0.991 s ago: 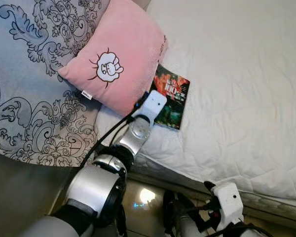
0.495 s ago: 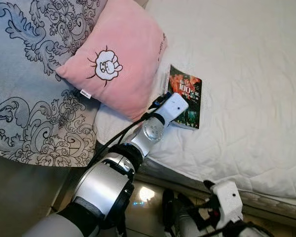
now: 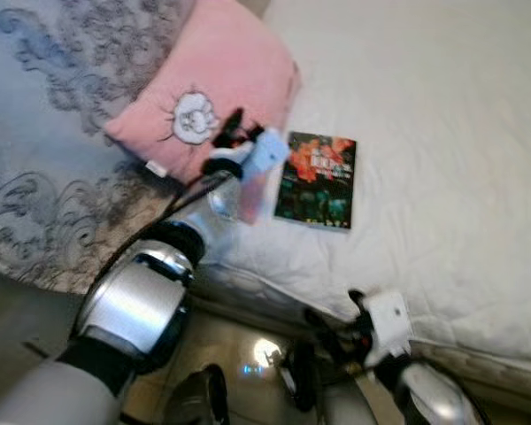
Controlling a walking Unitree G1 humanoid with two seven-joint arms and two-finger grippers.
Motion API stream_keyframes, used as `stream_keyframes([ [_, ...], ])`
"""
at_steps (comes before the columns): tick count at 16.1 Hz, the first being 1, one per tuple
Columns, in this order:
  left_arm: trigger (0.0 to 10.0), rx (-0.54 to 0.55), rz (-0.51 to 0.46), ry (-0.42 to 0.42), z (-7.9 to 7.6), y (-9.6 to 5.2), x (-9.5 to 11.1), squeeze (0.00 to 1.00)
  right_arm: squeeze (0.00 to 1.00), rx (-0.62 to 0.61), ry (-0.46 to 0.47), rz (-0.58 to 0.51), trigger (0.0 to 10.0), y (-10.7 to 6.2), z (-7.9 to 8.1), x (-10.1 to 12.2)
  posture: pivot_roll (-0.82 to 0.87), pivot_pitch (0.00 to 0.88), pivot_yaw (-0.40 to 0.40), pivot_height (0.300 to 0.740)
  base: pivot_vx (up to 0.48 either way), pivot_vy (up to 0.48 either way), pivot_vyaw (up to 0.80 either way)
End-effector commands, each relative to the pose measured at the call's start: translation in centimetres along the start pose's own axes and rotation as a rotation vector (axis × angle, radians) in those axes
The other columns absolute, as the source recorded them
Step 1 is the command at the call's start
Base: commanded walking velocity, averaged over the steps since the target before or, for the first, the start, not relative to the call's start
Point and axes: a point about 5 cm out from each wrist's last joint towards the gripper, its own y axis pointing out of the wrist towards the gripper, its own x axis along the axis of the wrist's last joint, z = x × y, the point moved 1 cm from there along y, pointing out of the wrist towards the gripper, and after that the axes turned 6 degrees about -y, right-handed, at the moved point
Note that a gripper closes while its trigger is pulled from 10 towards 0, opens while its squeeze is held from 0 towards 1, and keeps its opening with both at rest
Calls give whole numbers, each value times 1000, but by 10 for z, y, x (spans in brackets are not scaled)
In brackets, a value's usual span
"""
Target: Clean up the room
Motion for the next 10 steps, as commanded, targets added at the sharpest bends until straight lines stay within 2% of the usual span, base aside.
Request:
stream_keyframes([
  [1,10000,-81,-15,-147,-12,-4,1,0,0,-29,-4,-1,10000,2,-4,-2,-157,118,13,740,0,0,0],
  [2,10000,-140,-17,-388,-21,-12,-5,0,0,-94,-31,-39,10000,14,-15,7,-133,72,29,740,0,0,0],
  [3,10000,-137,-45,-486,-27,-23,-12,0,0,-201,-58,-69,10000,26,-33,16,-115,46,35,740,0,0,0],
  [4,10000,-96,-43,-565,-30,-33,-17,0,0,-252,-74,-97,10000,36,-44,24,-84,12,44,740,0,0,0],
  [6,10000,-50,-36,-628,-38,-53,-24,0,0,-311,-86,-121,10000,47,-58,32,-47,0,52,740,0,0,0],
  [7,10000,-20,-34,-645,-42,-63,-26,0,0,-331,-68,-137,10000,51,-65,35,-27,0,45,740,0,-472,0],
  [8,10000,-13,-29,-637,-45,-67,-29,0,0,-339,-75,-142,10000,52,-69,37,-22,0,39,740,0,-472,0],
  [10,10000,-24,-27,-656,-47,-68,-32,0,0,-372,-72,-173,10000,53,-77,42,-21,0,29,740,0,-469,606],
])
